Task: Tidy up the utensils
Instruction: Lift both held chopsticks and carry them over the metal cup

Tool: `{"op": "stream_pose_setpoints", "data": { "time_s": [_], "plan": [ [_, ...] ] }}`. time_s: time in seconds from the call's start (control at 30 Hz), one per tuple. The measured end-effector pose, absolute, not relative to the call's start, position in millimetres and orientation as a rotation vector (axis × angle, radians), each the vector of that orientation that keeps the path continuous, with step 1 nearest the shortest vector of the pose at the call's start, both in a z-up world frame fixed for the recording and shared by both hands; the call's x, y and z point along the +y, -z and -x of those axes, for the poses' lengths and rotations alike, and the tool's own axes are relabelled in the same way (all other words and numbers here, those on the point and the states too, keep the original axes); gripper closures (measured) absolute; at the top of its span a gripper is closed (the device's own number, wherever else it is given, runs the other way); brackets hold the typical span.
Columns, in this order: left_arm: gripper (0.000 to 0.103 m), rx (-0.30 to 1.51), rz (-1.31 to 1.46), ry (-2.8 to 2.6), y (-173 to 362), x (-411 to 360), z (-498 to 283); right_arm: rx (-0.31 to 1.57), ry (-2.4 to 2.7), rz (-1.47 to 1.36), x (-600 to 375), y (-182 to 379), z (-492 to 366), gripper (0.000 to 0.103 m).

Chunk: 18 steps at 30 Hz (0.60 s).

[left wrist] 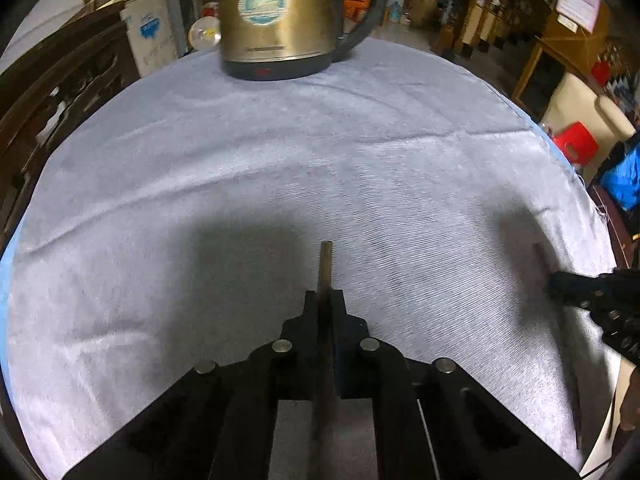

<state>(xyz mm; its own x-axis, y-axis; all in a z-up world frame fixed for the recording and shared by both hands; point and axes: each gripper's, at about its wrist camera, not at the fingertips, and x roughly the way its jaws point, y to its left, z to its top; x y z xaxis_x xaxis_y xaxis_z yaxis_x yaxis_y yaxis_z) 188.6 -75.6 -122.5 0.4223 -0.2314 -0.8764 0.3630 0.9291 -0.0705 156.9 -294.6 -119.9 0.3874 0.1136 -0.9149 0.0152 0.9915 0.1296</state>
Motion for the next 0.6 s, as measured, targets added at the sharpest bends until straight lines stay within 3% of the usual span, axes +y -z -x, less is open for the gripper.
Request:
{"op": "stream_pose_setpoints", "data": {
  "time_s": [0.37, 0.6],
  "plan": [
    [0.098, 0.989, 0.094, 0.329, 88.7, 6.5, -153.7, 0.962, -0.038, -0.267, -314.8, 61.5, -107.0, 0.097],
    [0.098, 0.92, 0.142, 0.296, 61.7, 29.0, -107.2, 0.922, -0.029, -0.346, -315.9, 54.4, -76.9, 0.097]
  ]
}}
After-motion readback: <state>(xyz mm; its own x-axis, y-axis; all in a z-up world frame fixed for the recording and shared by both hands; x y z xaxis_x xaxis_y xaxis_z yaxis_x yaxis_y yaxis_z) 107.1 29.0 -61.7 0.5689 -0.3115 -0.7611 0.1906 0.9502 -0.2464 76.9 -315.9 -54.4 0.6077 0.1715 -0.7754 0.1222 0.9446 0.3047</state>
